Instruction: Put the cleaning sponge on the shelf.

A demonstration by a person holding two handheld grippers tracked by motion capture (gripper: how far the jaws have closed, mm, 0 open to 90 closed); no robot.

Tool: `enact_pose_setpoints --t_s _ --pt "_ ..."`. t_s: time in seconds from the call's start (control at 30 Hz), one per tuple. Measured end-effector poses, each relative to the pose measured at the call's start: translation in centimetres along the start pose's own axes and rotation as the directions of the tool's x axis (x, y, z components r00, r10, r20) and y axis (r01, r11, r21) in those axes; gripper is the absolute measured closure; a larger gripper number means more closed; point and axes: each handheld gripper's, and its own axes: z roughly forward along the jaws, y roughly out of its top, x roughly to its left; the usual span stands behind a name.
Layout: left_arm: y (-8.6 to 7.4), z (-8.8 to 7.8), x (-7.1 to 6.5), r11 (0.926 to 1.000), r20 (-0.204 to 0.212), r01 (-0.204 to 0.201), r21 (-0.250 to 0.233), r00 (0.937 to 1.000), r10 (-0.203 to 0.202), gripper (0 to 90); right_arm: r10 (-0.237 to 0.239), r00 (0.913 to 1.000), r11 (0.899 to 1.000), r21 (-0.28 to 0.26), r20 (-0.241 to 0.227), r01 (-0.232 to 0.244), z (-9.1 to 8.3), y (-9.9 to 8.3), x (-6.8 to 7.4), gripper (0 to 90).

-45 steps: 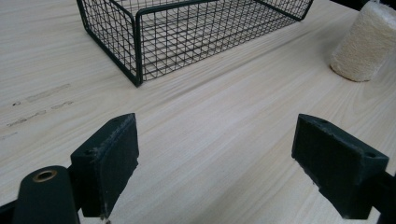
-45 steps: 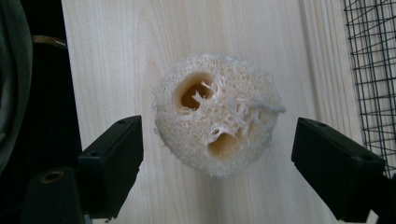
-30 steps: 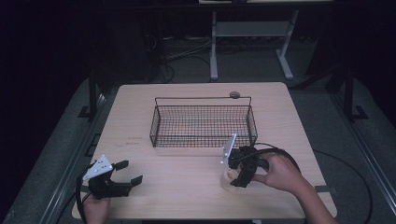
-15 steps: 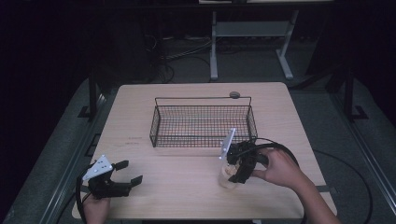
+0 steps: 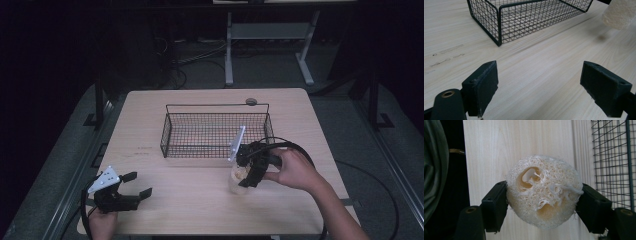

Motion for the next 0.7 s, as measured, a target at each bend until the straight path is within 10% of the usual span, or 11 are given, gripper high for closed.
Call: enact_pose_setpoints --t_s 0.7 --pt "0.0 0.0 0.0 1.0000 -0.001 0.000 -0.001 1.0000 0.000 13.7 0.009 0.9999 1.000 -0.027 0.012 -0.009 -3.3 2.0 -2.4 30.3"
